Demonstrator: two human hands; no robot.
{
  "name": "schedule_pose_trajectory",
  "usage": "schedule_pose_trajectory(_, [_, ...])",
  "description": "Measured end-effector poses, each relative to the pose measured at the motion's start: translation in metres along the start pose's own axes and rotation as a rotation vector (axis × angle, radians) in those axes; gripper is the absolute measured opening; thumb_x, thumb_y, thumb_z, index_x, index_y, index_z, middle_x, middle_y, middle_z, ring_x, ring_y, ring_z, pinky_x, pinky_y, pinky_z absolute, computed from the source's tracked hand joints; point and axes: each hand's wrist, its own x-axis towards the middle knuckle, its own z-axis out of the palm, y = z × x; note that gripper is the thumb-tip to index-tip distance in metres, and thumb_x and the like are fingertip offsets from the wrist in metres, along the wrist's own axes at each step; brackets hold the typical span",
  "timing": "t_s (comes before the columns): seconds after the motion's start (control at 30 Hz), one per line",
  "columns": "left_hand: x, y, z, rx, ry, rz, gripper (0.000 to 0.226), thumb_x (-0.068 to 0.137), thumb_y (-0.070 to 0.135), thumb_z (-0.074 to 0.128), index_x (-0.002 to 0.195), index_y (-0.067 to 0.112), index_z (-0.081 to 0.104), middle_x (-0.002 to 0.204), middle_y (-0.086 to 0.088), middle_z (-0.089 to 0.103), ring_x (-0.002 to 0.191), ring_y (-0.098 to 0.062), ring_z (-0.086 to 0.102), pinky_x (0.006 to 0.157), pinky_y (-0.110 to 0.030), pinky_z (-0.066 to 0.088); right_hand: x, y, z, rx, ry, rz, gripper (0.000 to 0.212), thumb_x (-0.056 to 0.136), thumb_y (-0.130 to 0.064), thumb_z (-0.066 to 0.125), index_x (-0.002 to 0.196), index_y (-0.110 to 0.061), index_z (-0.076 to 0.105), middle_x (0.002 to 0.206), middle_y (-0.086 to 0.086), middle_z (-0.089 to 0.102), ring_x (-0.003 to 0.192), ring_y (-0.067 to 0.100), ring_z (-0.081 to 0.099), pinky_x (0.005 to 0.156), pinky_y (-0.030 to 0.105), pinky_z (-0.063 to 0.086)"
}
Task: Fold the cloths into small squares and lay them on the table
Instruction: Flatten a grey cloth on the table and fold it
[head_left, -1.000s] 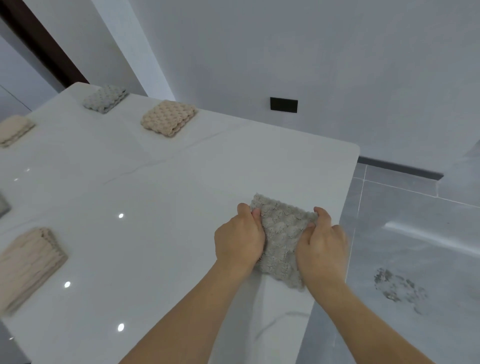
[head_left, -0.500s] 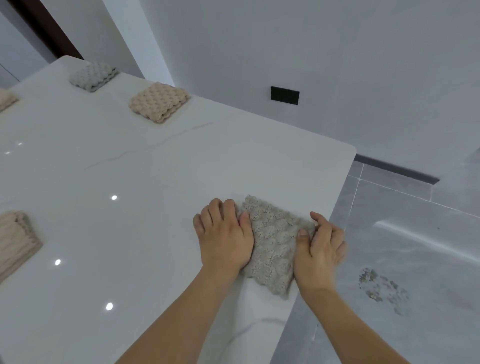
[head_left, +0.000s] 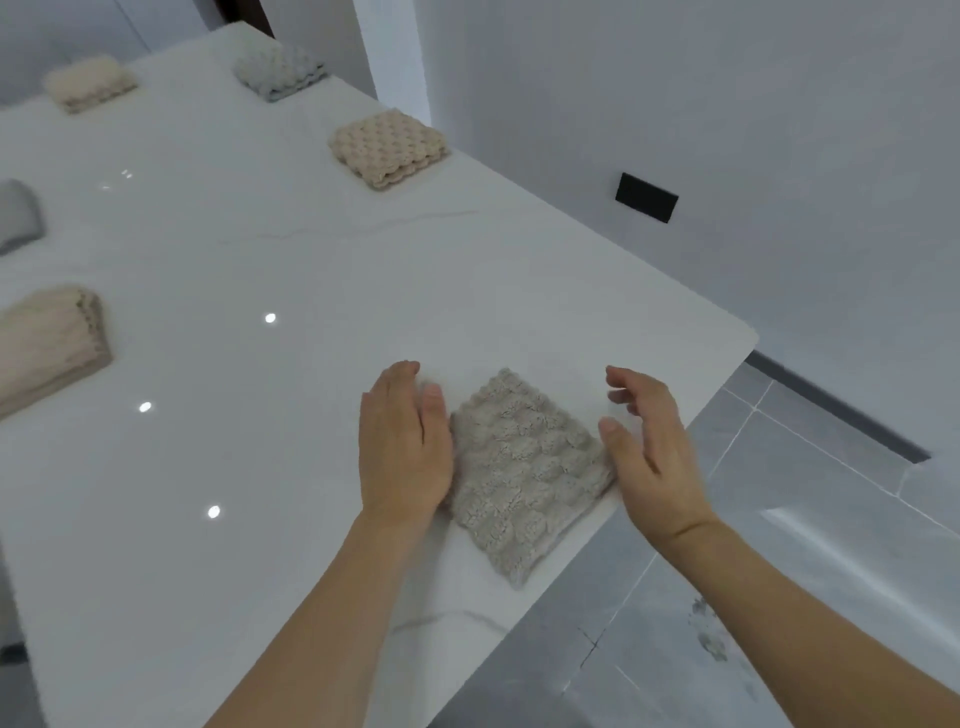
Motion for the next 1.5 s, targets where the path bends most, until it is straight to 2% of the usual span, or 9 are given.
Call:
schedule_pose_trajectory(0.07, [-0.023,0.009,-0.004,-0.085,0.091,-0.179,0.058,0.101,0.044,0.02,0.148,0.013,0.033,0.153,0.001,0.034,0.146,-0.014,0.019,0.121,-0.039,0.012,0.01,0.0,-0.003,0.064,-0.236,-0.012,0.053,0.094,-0.045,0.037,0.143,-0.027,0.036,0.144,-0.013,0.04,0.134,0.001,0.036,0.109,0.013,0.027])
schedule_pose_trajectory(0.2, [-0.071,0.04,0.015,-0.242,0.102,-0.325,0.059,0.103,0.046,0.014,0.156,0.025,0.004,0.159,0.019,0.001,0.14,0.012,-0.017,0.121,-0.03,-0.01,0.024,-0.004,-0.002,0.098,-0.517,-0.034,0.053,0.102,-0.034,0.034,0.153,-0.029,0.02,0.156,-0.024,0.018,0.141,-0.012,0.013,0.113,0.007,0.009])
schedule_pose_trajectory(0.4, [-0.078,0.056,0.046,-0.035,0.124,-0.359,0.065,0.098,0.047,0.007,0.156,0.019,0.0,0.164,0.008,-0.003,0.148,-0.008,-0.014,0.12,-0.031,-0.012,0.043,0.001,0.006,-0.008,-0.651,-0.163,0.052,0.103,-0.033,0.028,0.153,-0.028,0.015,0.159,-0.019,0.013,0.143,-0.009,0.008,0.119,0.019,0.006])
schedule_pose_trajectory(0.57, [-0.077,0.053,0.052,0.216,0.06,-0.377,0.073,0.093,0.049,-0.004,0.156,0.013,0.004,0.165,0.0,-0.001,0.15,-0.017,-0.009,0.121,-0.037,-0.009,0.046,0.009,0.017,-0.425,-0.696,-0.365,0.061,0.098,-0.048,0.008,0.155,-0.026,0.01,0.162,-0.011,0.004,0.146,-0.001,0.0,0.12,0.028,-0.003])
schedule_pose_trajectory(0.87, [-0.093,0.005,0.001,0.514,-0.142,-0.2,0.07,0.094,0.047,-0.003,0.156,0.015,0.006,0.164,0.001,0.004,0.151,-0.016,-0.004,0.121,-0.041,-0.007,0.03,0.028,0.001,-0.795,-0.512,-0.25,0.065,0.093,-0.05,-0.008,0.154,-0.03,0.004,0.161,-0.014,-0.003,0.146,0.004,-0.011,0.119,0.036,-0.011])
schedule_pose_trajectory(1.03, [-0.017,-0.007,-0.03,-0.08,-0.313,0.02,0.054,0.105,0.041,0.026,0.153,0.017,0.026,0.157,0.009,0.024,0.143,0.003,0.014,0.122,-0.028,0.003,-0.017,-0.004,0.028,-0.252,0.086,0.219,0.063,0.098,-0.041,0.012,0.152,-0.011,0.023,0.162,0.0,0.006,0.148,0.008,0.0,0.12,0.028,-0.007])
schedule_pose_trajectory(1.17, [0.033,0.002,-0.007,0.068,-0.64,0.43,0.053,0.104,0.041,0.025,0.153,0.02,0.027,0.159,0.005,0.026,0.148,-0.006,0.013,0.123,-0.033,0.004,-0.044,-0.034,0.066,-0.116,0.297,0.281,0.065,0.099,-0.046,0.012,0.153,-0.01,0.016,0.162,-0.003,0.001,0.148,0.009,-0.001,0.121,0.034,-0.003])
schedule_pose_trajectory(1.3, [0.05,-0.002,0.008,0.3,-0.754,0.676,0.06,0.101,0.047,0.015,0.156,0.022,0.017,0.163,0.004,0.015,0.15,-0.009,0.005,0.122,-0.034,0.001,-0.047,-0.04,0.089,-0.232,0.31,0.311,0.066,0.099,-0.045,0.011,0.154,-0.008,0.009,0.162,0.0,-0.004,0.148,0.011,-0.007,0.12,0.032,-0.009])
schedule_pose_trajectory(1.5, [0.051,-0.009,0.013,0.408,-0.732,0.707,0.057,0.104,0.044,0.015,0.157,0.025,0.007,0.164,0.009,0.007,0.149,-0.005,-0.004,0.121,-0.033,-0.007,-0.042,-0.031,0.092,-0.602,0.074,0.406,0.064,0.098,-0.041,0.005,0.152,-0.008,-0.006,0.161,0.005,-0.015,0.146,0.018,-0.019,0.118,0.038,-0.016])
